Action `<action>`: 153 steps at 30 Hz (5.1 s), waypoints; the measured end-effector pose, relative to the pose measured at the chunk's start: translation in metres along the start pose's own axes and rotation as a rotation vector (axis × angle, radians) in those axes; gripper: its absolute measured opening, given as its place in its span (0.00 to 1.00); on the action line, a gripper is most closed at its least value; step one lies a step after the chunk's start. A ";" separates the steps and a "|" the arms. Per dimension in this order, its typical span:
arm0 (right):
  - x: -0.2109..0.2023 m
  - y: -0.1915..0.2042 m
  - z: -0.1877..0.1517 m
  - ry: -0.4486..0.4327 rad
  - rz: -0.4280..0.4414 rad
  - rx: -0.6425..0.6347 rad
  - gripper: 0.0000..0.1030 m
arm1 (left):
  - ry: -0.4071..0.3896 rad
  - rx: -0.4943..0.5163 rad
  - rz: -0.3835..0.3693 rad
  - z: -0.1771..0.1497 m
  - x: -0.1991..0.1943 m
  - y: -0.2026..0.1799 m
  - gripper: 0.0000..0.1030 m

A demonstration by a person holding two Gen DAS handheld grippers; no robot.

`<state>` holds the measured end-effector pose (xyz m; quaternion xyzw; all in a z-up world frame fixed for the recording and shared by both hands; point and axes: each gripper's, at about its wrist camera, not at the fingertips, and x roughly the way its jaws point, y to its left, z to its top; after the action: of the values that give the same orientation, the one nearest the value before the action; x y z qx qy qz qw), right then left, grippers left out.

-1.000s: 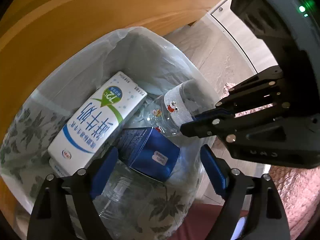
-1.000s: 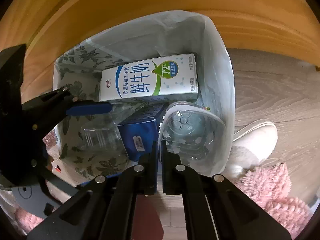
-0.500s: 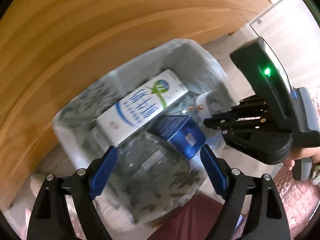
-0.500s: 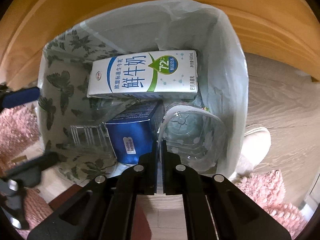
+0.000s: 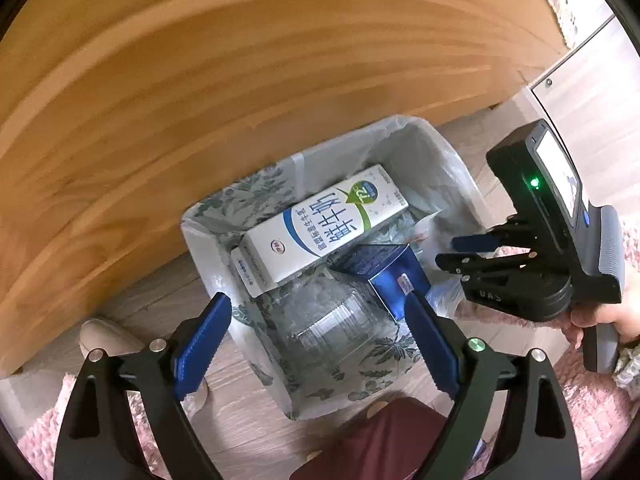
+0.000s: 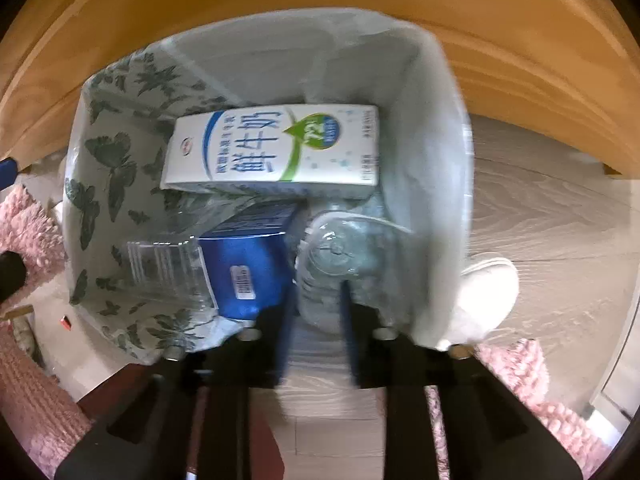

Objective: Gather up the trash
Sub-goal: 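Open the right tool and release the clear cup into the bin, then raise both tools from the bin back over the bed, then grasp the blue bottle cap with the right tool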

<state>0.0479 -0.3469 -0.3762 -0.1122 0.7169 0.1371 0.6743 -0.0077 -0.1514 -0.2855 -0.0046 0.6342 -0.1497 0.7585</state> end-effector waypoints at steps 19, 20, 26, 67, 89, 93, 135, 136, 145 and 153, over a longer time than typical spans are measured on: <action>-0.048 -0.010 -0.016 -0.188 -0.035 0.067 0.82 | -0.103 -0.058 0.030 -0.015 -0.034 0.003 0.87; -0.051 -0.010 -0.017 -0.205 -0.046 0.066 0.83 | -0.114 -0.065 0.030 -0.016 -0.035 0.004 0.87; -0.061 -0.010 -0.024 -0.255 -0.037 0.080 0.90 | -0.153 -0.092 0.010 -0.018 -0.041 0.010 0.93; -0.237 0.002 -0.092 -0.966 -0.115 0.139 0.92 | -0.652 0.128 0.088 -0.032 -0.194 -0.028 0.93; -0.363 -0.030 0.084 -1.260 -0.119 0.155 0.92 | -0.839 0.050 0.052 0.160 -0.236 0.011 0.93; -0.361 -0.034 0.106 -1.287 -0.134 0.184 0.92 | -0.880 0.019 0.087 0.175 -0.237 0.028 0.93; -0.271 0.008 0.178 -0.893 0.059 0.287 0.52 | -0.869 -0.108 0.127 0.142 -0.239 0.074 0.93; -0.270 0.005 0.177 -0.892 0.066 0.279 0.52 | -0.869 -0.107 0.126 0.142 -0.239 0.074 0.93; -0.286 0.006 0.161 -0.976 0.071 0.276 0.51 | -0.869 -0.103 0.135 0.140 -0.240 0.075 0.93; -0.301 0.008 0.147 -1.022 0.055 0.281 0.52 | -0.885 -0.156 0.140 0.127 -0.255 0.101 0.93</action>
<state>0.2022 -0.2952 -0.0832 0.0793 0.3108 0.0946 0.9424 0.0987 -0.0186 -0.0352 -0.0823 0.2569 -0.0333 0.9623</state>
